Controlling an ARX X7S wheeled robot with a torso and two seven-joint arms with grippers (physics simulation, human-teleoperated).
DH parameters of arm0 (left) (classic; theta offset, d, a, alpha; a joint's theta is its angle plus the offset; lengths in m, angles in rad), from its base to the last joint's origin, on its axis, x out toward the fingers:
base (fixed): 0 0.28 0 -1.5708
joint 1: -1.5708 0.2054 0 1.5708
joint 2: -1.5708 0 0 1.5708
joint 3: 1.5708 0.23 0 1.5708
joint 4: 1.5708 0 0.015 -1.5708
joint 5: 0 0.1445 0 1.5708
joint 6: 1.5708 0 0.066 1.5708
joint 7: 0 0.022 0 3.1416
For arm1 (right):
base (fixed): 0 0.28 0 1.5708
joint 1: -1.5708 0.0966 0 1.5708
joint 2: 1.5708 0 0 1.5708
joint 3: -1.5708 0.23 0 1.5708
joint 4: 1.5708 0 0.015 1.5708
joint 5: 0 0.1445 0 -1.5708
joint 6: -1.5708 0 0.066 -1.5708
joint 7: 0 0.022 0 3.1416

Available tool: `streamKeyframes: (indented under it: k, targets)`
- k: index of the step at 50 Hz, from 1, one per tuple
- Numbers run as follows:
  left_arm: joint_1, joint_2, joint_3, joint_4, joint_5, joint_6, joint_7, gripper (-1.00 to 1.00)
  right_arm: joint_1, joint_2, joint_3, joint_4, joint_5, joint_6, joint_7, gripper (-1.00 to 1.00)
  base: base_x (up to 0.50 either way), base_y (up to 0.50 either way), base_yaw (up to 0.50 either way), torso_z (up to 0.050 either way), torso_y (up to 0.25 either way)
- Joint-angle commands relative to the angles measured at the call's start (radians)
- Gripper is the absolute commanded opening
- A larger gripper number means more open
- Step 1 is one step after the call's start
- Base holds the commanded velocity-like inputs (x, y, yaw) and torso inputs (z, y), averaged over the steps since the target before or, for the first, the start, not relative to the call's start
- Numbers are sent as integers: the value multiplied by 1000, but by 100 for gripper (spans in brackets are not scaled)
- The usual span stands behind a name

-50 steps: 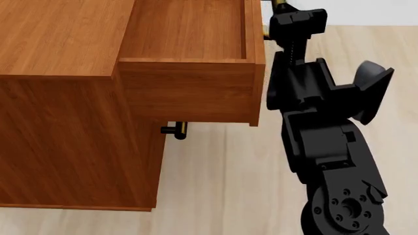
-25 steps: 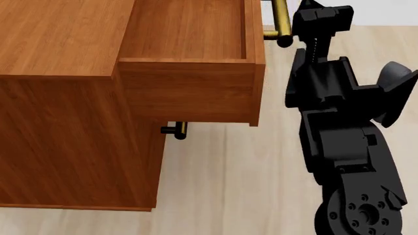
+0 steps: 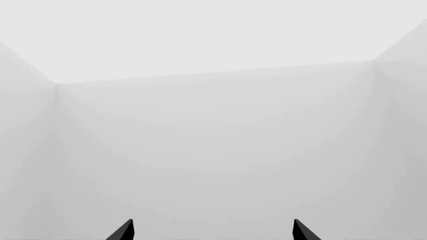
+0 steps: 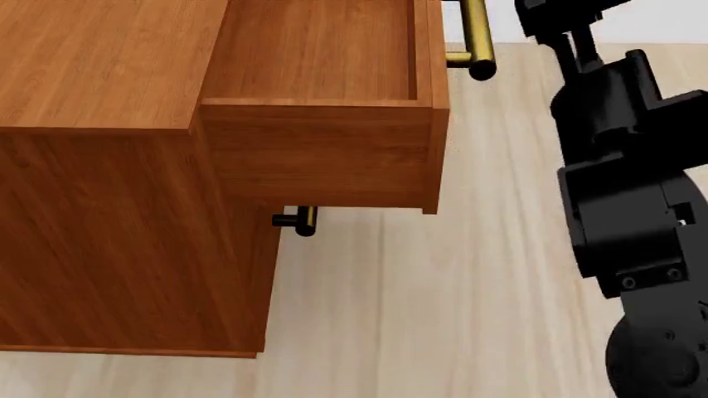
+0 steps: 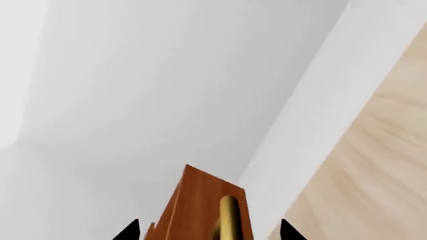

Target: Close the bottom drawer of the cabinet and open the top drawer.

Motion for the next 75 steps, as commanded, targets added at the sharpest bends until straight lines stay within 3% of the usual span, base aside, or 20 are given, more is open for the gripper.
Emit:
streamKeyframes:
  k: [1, 16, 40, 57, 75]
  targets:
    - [13, 1, 7, -8, 12, 15, 5, 100, 112, 81, -105, -12, -157, 98, 124, 100, 0, 0, 0, 0, 0]
    - [23, 7, 19, -17, 24, 30, 8, 100, 300, 138, -185, -25, -248, 306, 198, 100, 0, 0, 0, 0, 0]
    - [42, 7, 26, -32, 43, 62, 17, 100, 615, 60, -352, 127, -342, 729, 100, 100, 0, 0, 0, 0, 0]
    - [48, 1, 25, -40, 44, 75, 21, 100, 829, -63, -494, 299, -481, 970, -99, 100, 0, 0, 0, 0, 0]
    - [69, -3, 26, -46, 52, 95, 25, 100, 938, -169, -616, 385, -627, 1069, -311, 100, 0, 0, 0, 0, 0]
